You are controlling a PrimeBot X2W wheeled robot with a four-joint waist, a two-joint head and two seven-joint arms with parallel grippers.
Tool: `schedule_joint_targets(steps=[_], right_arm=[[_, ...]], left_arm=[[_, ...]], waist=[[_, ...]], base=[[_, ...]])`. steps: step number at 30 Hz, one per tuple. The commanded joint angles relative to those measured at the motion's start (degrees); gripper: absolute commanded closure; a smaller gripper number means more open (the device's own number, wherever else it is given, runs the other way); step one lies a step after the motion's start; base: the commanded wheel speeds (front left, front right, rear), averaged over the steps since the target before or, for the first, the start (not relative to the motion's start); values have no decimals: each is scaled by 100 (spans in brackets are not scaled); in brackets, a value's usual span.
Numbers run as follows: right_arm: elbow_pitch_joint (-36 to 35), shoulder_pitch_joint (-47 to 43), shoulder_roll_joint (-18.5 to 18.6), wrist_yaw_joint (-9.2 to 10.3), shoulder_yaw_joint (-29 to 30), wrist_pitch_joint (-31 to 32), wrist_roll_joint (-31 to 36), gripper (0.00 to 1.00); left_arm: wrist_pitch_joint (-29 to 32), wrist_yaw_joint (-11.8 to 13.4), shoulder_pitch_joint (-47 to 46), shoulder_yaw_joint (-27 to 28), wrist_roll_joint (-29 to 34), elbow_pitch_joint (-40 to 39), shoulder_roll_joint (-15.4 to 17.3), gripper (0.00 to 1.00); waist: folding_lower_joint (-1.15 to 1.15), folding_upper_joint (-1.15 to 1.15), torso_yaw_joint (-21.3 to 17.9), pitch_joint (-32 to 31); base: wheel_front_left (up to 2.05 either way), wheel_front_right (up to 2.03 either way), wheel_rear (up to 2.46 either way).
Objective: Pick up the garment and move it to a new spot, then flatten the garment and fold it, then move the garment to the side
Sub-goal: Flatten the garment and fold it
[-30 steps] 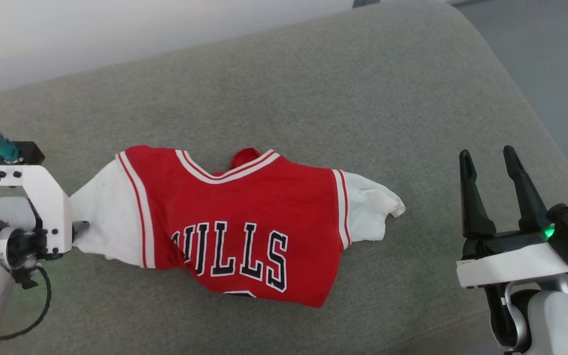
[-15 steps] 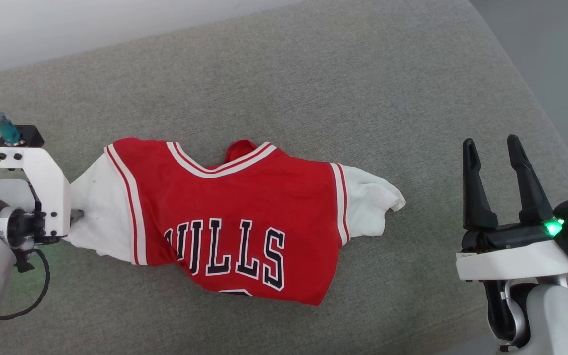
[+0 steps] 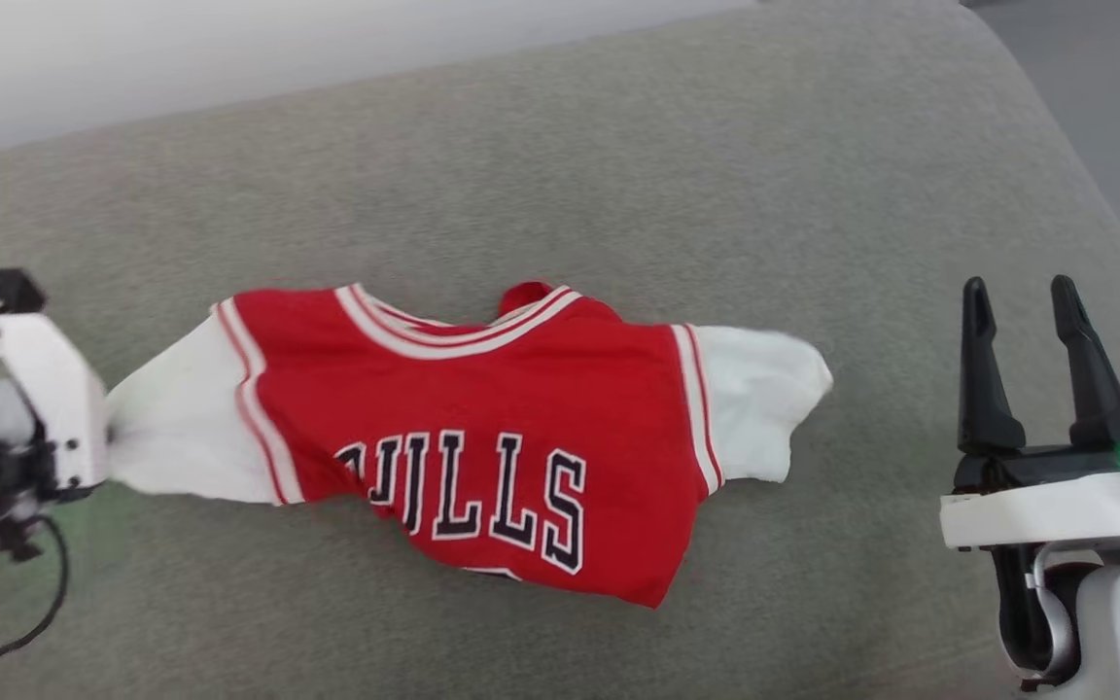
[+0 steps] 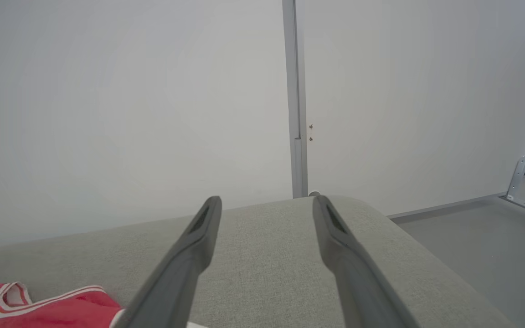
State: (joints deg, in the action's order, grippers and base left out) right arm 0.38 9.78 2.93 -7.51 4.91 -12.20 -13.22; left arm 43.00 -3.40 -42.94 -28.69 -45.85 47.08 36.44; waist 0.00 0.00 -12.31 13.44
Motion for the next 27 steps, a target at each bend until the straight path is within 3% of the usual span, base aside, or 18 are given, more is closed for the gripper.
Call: schedule_joint_targets(steps=[1,12,13,14,15,21,27], right_arm=[[-5,-61,-2,4,21,17,39,0],[-91,-121,-1,4,92,293,103,0],[-99,-124,0,4,87,298,111,0],[-103,-123,0,4,87,314,119,0],[-110,-120,0,4,83,338,125,0],[-185,-98,-1,4,63,412,147,0],[-284,-37,0,4,14,505,143,0]], left_arm=[[28,74,203,0,-2,10,89,100],[493,673,1210,240,-434,-1094,415,100],[483,729,1261,273,-481,-1212,420,90],[497,768,1306,290,-512,-1307,421,55],[518,797,1347,294,-521,-1410,441,0],[590,906,1274,294,-449,-1899,573,0],[718,975,1113,215,-376,-1890,553,0]], waist=[[0,0,137,-92],[0,0,626,-283],[0,0,651,-289],[0,0,673,-295],[0,0,691,-301],[0,0,725,-249],[0,0,638,-54]], base=[[0,0,0],[0,0,0],[0,0,0],[0,0,0],[0,0,0],[0,0,0],[0,0,0]])
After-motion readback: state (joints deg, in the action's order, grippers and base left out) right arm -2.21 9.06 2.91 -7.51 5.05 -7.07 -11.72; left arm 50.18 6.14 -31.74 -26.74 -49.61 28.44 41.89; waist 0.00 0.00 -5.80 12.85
